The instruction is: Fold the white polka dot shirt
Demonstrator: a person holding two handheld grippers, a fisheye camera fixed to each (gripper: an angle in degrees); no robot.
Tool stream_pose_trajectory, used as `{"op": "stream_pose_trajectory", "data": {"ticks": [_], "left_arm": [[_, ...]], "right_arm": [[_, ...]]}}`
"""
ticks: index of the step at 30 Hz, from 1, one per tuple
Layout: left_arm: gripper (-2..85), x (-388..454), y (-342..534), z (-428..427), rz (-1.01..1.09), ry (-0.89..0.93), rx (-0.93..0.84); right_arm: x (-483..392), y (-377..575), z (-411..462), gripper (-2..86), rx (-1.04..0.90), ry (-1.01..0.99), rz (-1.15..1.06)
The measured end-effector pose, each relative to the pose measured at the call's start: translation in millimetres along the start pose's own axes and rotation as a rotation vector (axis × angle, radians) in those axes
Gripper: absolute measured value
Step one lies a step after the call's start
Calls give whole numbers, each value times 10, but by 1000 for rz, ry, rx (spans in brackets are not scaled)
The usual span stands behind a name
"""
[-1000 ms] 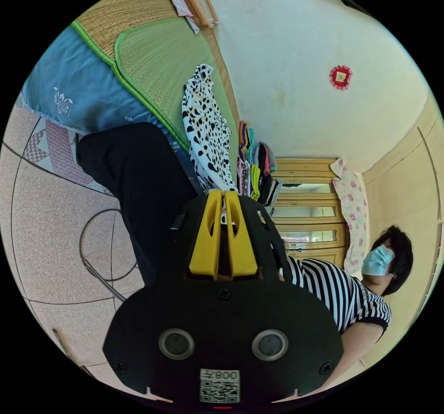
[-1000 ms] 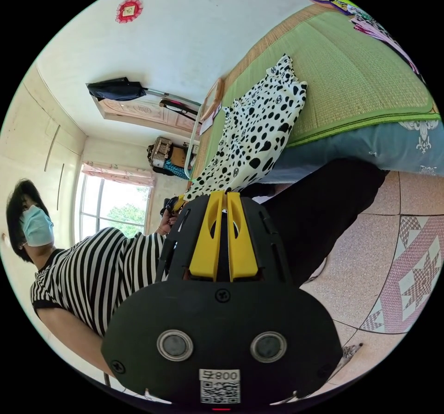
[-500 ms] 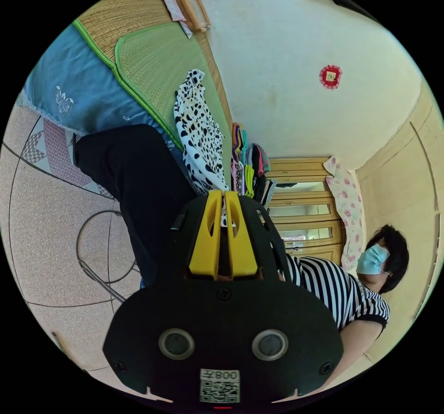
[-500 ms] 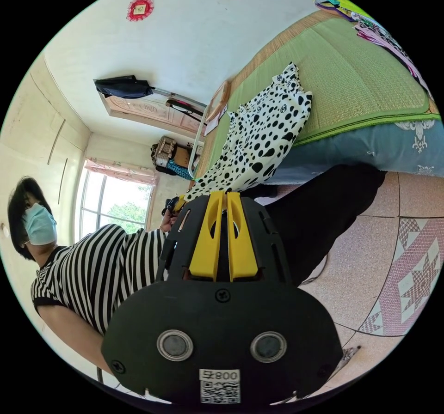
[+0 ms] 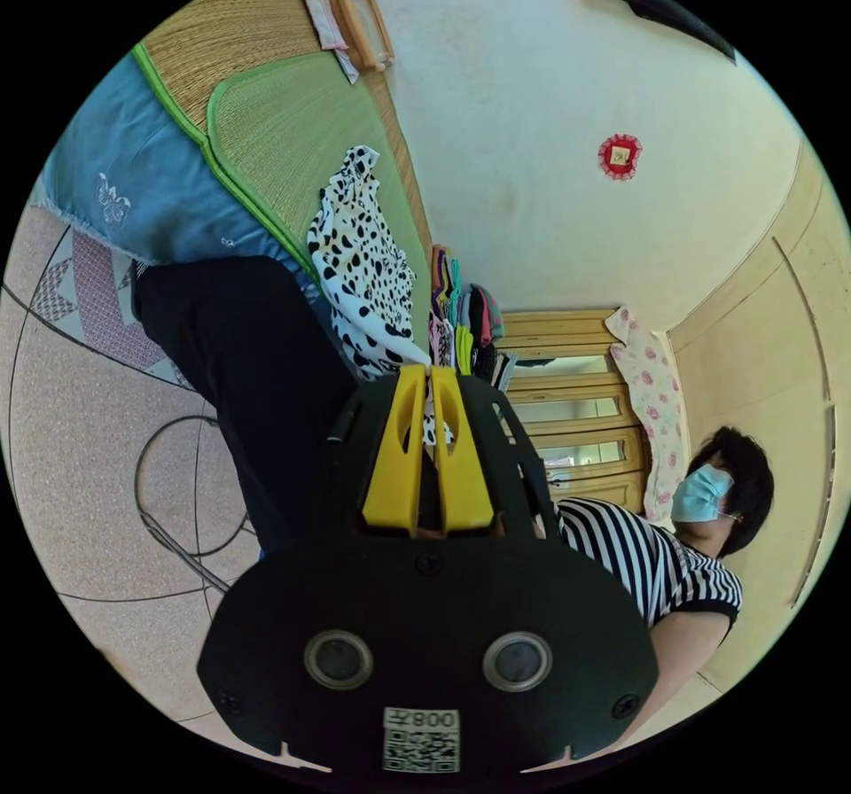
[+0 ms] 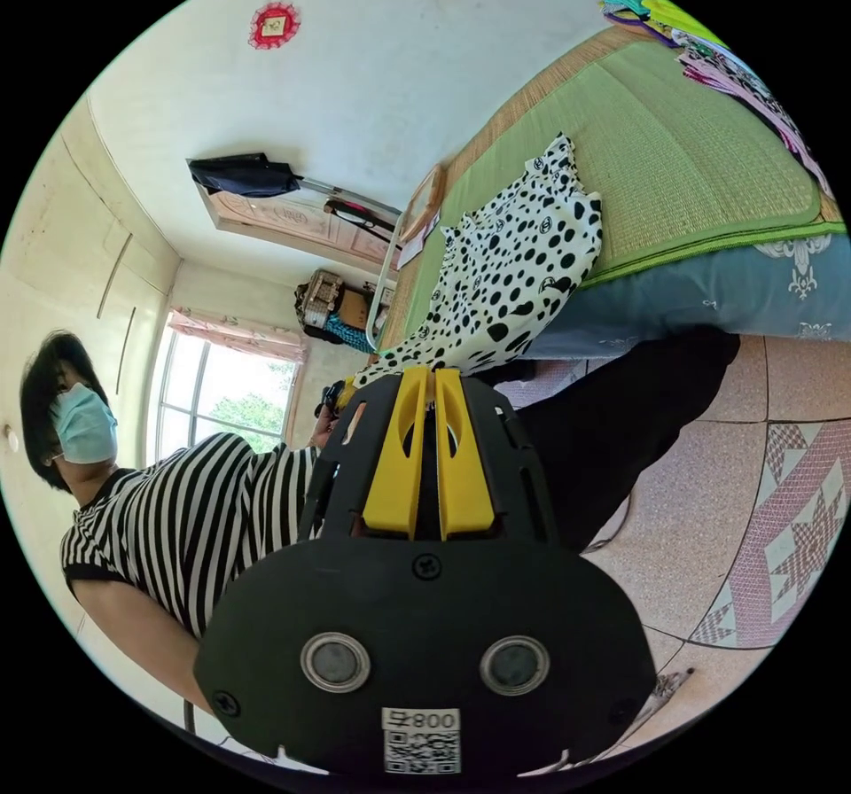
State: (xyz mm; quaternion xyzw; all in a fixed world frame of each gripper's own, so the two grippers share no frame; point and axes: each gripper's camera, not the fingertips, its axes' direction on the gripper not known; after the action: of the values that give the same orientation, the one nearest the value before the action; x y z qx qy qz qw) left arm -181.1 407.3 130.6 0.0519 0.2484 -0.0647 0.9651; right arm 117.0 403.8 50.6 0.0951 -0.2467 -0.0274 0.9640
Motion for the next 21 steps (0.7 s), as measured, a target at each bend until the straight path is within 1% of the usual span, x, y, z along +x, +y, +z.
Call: {"op": "stream_pose_trajectory", "data": {"ticks": [4,10,21], "left_arm": [[9,74,-352,91,15,8,5],[8,231,-1118,300,47,11,9],[7,524,-2865,874,72,-9,32]], "right_arm": [[17,-215,-21,11,2,7,-10],[43,-712,-41,11,23,17,-39],[259,-1871,26,11,51,40,-46]]}}
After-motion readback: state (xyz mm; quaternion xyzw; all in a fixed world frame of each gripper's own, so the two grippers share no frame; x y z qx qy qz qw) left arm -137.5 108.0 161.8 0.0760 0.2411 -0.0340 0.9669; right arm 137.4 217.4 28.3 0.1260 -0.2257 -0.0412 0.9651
